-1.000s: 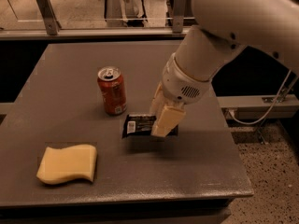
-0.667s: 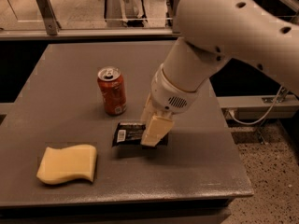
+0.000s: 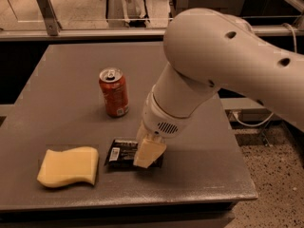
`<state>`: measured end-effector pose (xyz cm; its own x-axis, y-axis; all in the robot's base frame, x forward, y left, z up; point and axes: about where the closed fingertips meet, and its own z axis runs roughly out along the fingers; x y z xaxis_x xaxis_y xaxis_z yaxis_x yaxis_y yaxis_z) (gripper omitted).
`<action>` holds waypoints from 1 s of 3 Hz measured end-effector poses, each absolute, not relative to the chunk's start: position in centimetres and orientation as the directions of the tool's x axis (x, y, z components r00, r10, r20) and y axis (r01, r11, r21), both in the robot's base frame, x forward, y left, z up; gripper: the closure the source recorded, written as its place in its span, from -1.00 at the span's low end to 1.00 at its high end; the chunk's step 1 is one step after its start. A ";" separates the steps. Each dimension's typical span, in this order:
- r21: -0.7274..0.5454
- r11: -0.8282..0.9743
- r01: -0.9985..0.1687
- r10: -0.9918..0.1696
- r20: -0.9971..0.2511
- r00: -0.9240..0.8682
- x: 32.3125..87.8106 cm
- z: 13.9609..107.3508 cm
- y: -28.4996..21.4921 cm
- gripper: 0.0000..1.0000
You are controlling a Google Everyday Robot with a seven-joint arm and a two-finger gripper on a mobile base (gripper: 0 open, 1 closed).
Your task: Move rxbar chocolate near sponge
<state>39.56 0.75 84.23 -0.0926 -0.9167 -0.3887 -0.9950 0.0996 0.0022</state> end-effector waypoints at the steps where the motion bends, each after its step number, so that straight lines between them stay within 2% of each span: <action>1: 0.001 0.099 -0.995 -0.917 -0.388 -0.092 39.5 84.3 0.8 0.63; 3: -0.005 0.096 -0.995 -0.918 -0.387 -0.087 39.4 84.5 0.9 -0.28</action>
Offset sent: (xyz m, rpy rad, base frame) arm -0.0006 0.0004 0.0002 -0.0010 -0.0010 0.0000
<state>39.35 0.93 84.48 -0.0866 -0.9181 -0.3867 -0.9954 0.0961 -0.0053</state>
